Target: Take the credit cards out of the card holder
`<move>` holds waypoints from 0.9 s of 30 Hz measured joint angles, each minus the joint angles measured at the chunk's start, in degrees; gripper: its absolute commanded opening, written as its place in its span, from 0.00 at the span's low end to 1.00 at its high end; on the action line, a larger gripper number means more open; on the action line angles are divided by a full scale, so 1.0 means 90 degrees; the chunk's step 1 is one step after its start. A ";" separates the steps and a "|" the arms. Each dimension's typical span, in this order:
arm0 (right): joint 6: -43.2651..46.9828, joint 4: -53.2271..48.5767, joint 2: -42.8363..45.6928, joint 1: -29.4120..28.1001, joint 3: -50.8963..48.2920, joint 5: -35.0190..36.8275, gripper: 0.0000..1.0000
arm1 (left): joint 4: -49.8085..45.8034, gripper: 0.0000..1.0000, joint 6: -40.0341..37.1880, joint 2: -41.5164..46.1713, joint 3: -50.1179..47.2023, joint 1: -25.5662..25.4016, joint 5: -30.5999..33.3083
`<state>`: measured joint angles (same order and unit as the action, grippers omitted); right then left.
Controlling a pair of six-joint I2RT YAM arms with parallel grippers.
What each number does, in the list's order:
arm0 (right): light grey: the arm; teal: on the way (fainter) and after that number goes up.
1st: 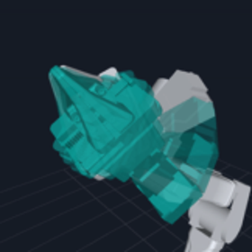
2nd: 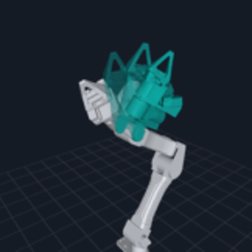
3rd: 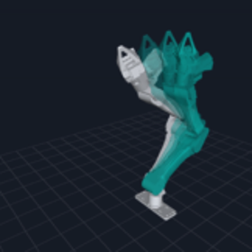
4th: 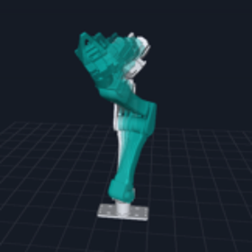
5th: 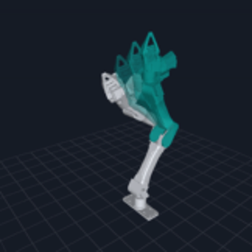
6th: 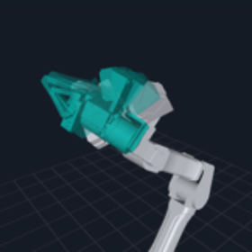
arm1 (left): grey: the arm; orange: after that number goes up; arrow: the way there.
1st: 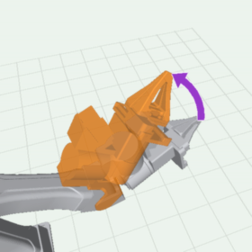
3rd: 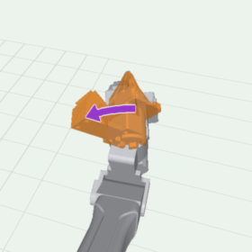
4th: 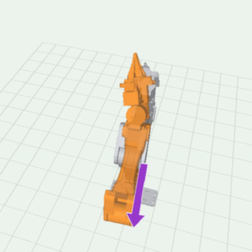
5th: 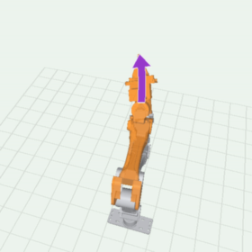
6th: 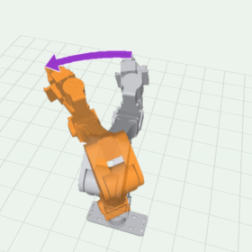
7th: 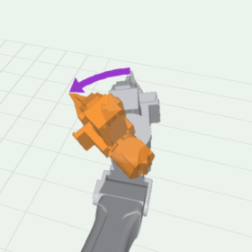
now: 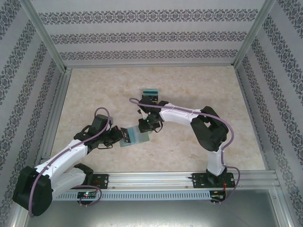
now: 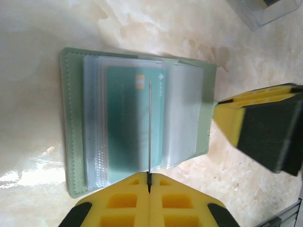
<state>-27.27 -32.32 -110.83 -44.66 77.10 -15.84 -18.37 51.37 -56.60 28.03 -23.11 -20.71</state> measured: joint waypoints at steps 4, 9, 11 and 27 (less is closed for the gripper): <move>0.0019 0.0083 0.0702 0.0323 -0.0002 -0.0119 0.30 | -0.0107 0.00 -0.0049 0.0027 0.0381 0.0002 -0.0073; -0.0143 0.0685 0.1486 0.0760 -0.0153 -0.0981 0.31 | 0.0257 0.00 -0.0012 -0.0002 0.0690 0.0095 -0.0515; -0.0338 0.1069 0.1644 0.0925 -0.0340 -0.1481 0.32 | 0.0651 0.00 0.0049 -0.0107 0.0729 0.0168 -0.0818; -0.2115 0.3631 0.1681 0.1304 -0.1644 -0.3526 0.30 | 0.2764 0.00 0.0814 -0.0763 0.0738 0.0500 -0.2093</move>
<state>-46.30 0.36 -95.70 -32.93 62.30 -47.57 6.50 58.70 -63.46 34.68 -18.61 -39.55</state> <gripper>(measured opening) 0.305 0.055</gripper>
